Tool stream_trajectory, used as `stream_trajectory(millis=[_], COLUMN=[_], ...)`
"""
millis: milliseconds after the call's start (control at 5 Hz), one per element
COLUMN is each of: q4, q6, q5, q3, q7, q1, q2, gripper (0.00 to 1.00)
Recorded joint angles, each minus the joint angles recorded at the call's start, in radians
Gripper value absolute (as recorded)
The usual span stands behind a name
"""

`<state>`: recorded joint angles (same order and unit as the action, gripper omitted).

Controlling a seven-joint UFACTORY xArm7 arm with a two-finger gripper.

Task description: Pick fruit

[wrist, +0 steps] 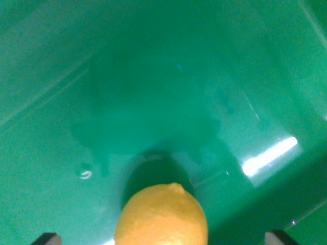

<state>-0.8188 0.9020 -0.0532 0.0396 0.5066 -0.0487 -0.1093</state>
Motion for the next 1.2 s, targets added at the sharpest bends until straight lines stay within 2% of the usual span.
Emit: stream_trajectory(millis=[200,400,600,800,1000,1200], q4=[0.000,0.028,0.028,0.050,0.050,0.067], q6=[0.000,-0.028,-0.028,-0.050,-0.050,-0.066], q5=[0.0000,-0.0008,-0.0008,-0.0015,-0.0015,-0.0020], q3=[0.000,0.000,0.000,0.000,0.000,-0.001], q7=[0.000,0.018,0.018,0.033,0.033,0.044], q1=[0.0000,-0.0019,-0.0019,-0.0034,-0.0034,-0.0046], q2=[0.000,-0.008,-0.008,-0.014,-0.014,-0.019], gripper=[0.00,0.00,0.00,0.00,0.00,0.00])
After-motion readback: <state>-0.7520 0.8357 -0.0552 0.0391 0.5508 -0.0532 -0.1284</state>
